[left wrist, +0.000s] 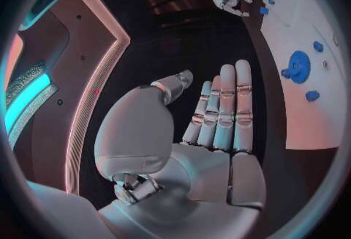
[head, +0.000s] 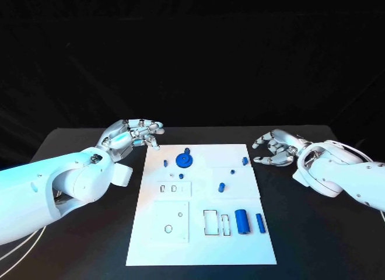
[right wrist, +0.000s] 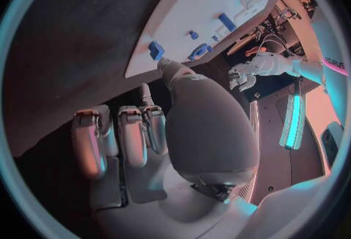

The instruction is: Assemble the parts on the task board

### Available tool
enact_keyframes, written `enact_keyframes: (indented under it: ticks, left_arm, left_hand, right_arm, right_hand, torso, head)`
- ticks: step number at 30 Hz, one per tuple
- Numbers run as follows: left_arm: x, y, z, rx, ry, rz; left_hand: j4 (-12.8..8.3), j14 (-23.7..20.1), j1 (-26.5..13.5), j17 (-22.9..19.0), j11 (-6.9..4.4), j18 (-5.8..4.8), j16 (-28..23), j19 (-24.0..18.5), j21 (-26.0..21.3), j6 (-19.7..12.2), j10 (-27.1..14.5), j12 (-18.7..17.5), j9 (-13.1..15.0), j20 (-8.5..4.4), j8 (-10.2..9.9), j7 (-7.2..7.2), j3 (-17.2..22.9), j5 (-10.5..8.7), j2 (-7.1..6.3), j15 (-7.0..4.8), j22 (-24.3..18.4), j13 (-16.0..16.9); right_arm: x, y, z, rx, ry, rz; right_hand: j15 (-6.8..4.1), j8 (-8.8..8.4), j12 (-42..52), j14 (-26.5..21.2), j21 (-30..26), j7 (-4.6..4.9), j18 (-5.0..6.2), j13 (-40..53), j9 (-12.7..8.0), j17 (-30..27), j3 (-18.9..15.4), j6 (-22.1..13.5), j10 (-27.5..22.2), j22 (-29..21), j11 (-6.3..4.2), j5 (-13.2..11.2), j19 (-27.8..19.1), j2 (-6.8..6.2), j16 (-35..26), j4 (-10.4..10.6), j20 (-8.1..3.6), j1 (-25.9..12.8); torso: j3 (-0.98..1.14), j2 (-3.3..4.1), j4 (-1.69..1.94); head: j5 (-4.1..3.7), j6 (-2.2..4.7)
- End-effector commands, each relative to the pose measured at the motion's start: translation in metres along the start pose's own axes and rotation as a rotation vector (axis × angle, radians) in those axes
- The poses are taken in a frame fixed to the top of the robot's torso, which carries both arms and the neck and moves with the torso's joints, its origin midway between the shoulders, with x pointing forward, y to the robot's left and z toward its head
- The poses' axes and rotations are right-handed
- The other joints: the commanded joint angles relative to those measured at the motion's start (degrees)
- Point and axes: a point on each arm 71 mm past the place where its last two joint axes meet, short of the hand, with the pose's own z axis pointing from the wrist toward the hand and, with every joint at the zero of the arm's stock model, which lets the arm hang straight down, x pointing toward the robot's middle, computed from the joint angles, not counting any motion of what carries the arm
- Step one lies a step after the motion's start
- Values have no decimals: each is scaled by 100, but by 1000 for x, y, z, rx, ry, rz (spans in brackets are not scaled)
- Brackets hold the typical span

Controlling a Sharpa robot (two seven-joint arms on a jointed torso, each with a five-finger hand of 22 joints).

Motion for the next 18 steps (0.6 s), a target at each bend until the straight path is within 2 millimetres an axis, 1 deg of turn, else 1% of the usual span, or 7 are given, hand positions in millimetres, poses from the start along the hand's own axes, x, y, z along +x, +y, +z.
enact_keyframes:
  ticks: [1,4,7,11,18]
  left_arm:
    - [2,-1,1,9,19,-12]
    - [3,-1,1,9,20,-13]
    - [3,-1,1,9,20,-13]
    - [3,-1,1,9,20,-12]
    - [3,-1,1,8,20,-12]
  left_hand:
    - [-15,-22,34,-5,19,25,-20,-27,37,-45,-20,-26,9,-1,-36,19,15,10,14,8,7,8]
    - [-15,-22,34,-5,19,25,-20,-27,37,-45,-20,-26,9,-1,-36,19,15,10,14,8,7,8]
    - [-15,-22,34,-5,19,25,-20,-27,37,-45,-20,-26,9,-1,-36,19,15,10,14,8,7,8]
    - [-15,-22,34,-5,19,25,-20,-27,37,-45,-20,-26,9,-1,-36,19,15,10,14,8,7,8]
    - [-15,-22,34,-5,19,25,-20,-27,37,-45,-20,-26,9,-1,-36,19,15,10,14,8,7,8]
  right_arm:
    - [6,0,3,-24,33,2]
    - [12,-1,5,-21,41,4]
    - [15,0,6,-19,46,5]
    - [17,0,8,-17,49,5]
    - [20,3,10,-17,50,7]
  right_hand:
    - [-20,-38,-13,555,25,-4,-82,1174,-8,1223,-22,-43,262,1510,-12,-3,600,8,27,-22,-25,84]
    - [-23,-41,-7,555,25,-5,-82,1180,-6,1223,-15,-43,268,1510,-11,30,600,28,27,-37,-25,130]
    - [-36,-37,5,557,25,-12,-82,1192,-1,1230,11,-27,280,1510,-14,60,600,56,29,-55,-31,183]
    - [-55,-24,18,557,25,-22,-82,1204,7,1232,50,7,293,1510,-21,82,600,80,29,-78,-44,233]
    - [-85,4,44,558,25,-37,-82,1229,19,1235,99,75,319,1510,-32,95,600,113,30,-78,-67,246]
  torso:
    - [-2,6,-2]
    - [-9,7,14]
    - [-12,8,13]
    - [-14,1,1]
    - [-12,-1,0]
  head:
    - [18,-15]
    - [19,-31]
    - [21,-44]
    - [29,-59]
    - [39,-77]
